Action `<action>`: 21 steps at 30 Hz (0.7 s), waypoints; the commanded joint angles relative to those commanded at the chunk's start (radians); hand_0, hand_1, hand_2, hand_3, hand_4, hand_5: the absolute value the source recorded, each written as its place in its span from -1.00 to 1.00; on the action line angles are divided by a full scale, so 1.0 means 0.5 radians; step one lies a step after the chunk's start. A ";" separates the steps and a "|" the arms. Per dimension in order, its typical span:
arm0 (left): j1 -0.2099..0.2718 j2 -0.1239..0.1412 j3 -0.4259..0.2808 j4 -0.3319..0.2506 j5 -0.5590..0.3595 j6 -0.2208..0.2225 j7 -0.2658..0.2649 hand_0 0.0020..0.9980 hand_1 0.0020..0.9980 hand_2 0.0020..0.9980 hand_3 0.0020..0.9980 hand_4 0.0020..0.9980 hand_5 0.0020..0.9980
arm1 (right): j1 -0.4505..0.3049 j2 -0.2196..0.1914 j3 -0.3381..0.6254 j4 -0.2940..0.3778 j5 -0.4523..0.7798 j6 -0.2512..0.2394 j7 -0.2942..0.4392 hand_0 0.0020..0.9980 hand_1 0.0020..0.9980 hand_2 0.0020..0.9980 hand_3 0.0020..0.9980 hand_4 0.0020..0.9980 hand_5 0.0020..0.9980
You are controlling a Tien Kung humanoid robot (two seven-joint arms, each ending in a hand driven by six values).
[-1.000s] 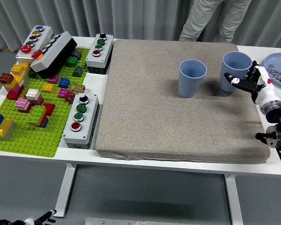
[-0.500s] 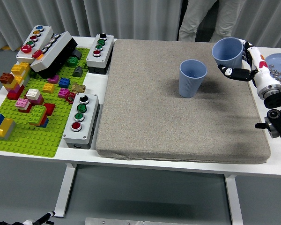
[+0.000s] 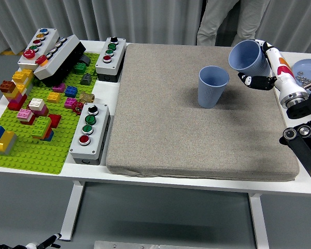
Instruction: Pick cup pour cup place
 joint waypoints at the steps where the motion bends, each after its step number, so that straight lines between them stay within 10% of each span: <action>1: 0.000 0.000 0.001 0.000 0.000 -0.001 0.000 0.67 0.68 0.74 0.61 0.28 1.00 | -0.005 0.001 -0.003 0.011 -0.041 -0.010 -0.007 0.57 0.31 0.10 0.28 0.26 -0.88; 21: 0.001 0.000 -0.015 0.000 0.012 -0.002 0.003 0.67 0.68 0.74 0.61 0.28 1.00 | 0.009 0.017 -0.232 0.115 -0.409 -0.075 -0.118 0.57 0.31 0.10 0.27 0.25 -0.87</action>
